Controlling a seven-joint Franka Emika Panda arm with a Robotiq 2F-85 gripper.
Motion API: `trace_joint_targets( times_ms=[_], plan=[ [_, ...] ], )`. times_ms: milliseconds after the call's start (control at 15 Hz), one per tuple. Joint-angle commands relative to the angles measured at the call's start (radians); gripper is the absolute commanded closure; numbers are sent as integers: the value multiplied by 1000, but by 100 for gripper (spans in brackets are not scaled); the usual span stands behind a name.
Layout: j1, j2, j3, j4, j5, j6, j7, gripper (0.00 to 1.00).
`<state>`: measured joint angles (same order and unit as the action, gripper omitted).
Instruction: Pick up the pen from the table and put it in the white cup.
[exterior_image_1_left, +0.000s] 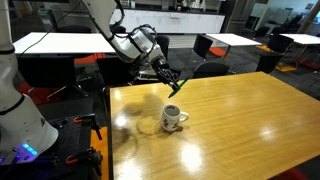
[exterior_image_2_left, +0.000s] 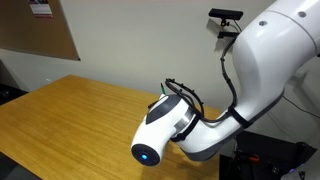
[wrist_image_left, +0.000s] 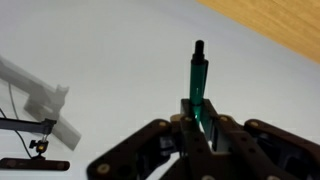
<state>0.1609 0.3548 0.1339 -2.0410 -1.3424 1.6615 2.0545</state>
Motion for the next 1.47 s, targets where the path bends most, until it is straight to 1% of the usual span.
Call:
trace_joint_targets(
  times_ms=[0,267,533,733,1333,1400],
  plan=[
    [-7,38,-5,29,-15,28,15,97],
    [-3,76,-10,45,-29,21,56,97],
    [0,103,-10,57,-52,20,138,97],
    [-2,120,-8,65,-59,25,177,97],
    [-6,153,-2,69,-52,58,198,97],
    [-8,150,-2,65,-49,68,202,61]
  ],
)
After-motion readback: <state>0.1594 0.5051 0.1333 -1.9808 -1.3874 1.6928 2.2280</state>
